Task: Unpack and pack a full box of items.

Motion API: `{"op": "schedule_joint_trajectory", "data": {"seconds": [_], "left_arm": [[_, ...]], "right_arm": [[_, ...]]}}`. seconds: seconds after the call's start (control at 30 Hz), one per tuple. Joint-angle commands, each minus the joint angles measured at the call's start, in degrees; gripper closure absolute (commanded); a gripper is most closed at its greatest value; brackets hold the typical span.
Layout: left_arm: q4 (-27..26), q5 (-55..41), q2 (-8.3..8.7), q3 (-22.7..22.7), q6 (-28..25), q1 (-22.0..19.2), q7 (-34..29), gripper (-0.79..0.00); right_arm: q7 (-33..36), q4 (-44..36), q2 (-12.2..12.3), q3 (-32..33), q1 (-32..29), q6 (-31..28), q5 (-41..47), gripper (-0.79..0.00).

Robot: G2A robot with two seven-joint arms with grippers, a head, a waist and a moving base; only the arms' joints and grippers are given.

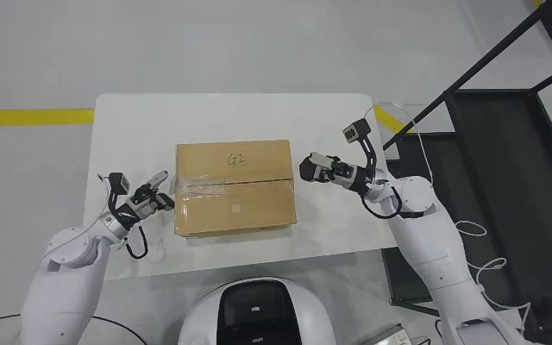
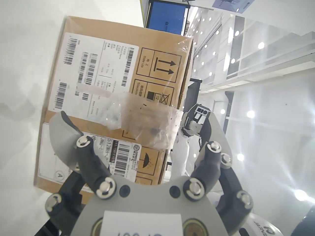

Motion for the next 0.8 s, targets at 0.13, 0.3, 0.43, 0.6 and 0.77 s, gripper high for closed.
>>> {"op": "schedule_joint_trajectory", "data": {"seconds": [0.13,0.3,0.43,0.6,0.77], "left_arm": [[-0.5,-0.7,0.20,-0.6,0.4,-0.5,-0.8,-0.785],[-2.9,-2.1,0.78,-3.0,1.4,1.1,-2.5,-0.305],[-4.4,-5.2,1.02,-4.7,2.8,2.0,-3.3,0.000],[-4.7,-6.9,0.99,-4.4,3.5,1.8,-4.0,0.000],[-6.6,-8.6,1.14,-5.2,3.6,2.6,-5.1,0.000]], "right_arm": [[0.0,0.1,0.1,-0.1,-0.3,-0.2,0.1,-0.785],[-0.1,0.2,0.2,-0.4,-0.3,-0.4,0.2,-0.785],[0.0,0.7,0.2,-0.8,0.2,-0.6,0.4,-0.785],[0.1,1.1,0.3,-0.5,0.0,-1.0,0.7,-0.785],[0.2,0.8,0.5,0.1,-0.9,-1.2,0.9,-0.785]]}}
